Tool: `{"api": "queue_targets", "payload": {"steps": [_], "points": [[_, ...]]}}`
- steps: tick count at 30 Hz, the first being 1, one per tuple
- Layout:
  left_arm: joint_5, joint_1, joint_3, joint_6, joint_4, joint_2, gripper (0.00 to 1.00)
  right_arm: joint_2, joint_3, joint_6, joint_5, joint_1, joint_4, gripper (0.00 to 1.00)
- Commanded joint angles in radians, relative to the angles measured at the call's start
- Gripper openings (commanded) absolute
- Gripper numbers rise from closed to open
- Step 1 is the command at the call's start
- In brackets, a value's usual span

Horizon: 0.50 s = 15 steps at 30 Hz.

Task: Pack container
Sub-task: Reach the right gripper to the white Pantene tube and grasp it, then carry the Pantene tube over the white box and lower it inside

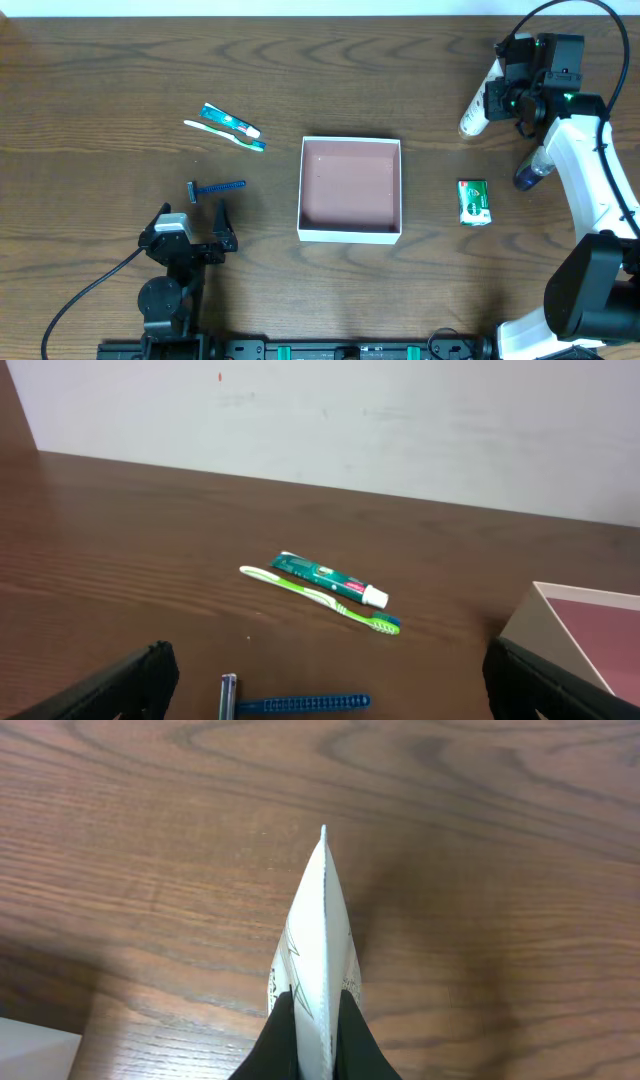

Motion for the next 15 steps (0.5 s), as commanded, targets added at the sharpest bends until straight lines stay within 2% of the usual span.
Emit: {"api": "queue_targets", "payload": {"steps": [1, 8, 15], "points": [[0.011, 0.005, -0.015, 0.014, -0.037, 0.001, 0.98, -0.031, 0.031, 0.034, -0.001, 0.004, 0.012, 0.01], [0.011, 0.005, -0.015, 0.014, -0.037, 0.001, 0.98, -0.188, 0.084, 0.233, 0.105, 0.066, -0.013, 0.01], [0.011, 0.005, -0.015, 0.014, -0.037, 0.001, 0.98, -0.39, 0.085, 0.409, 0.347, 0.249, -0.081, 0.01]]}}
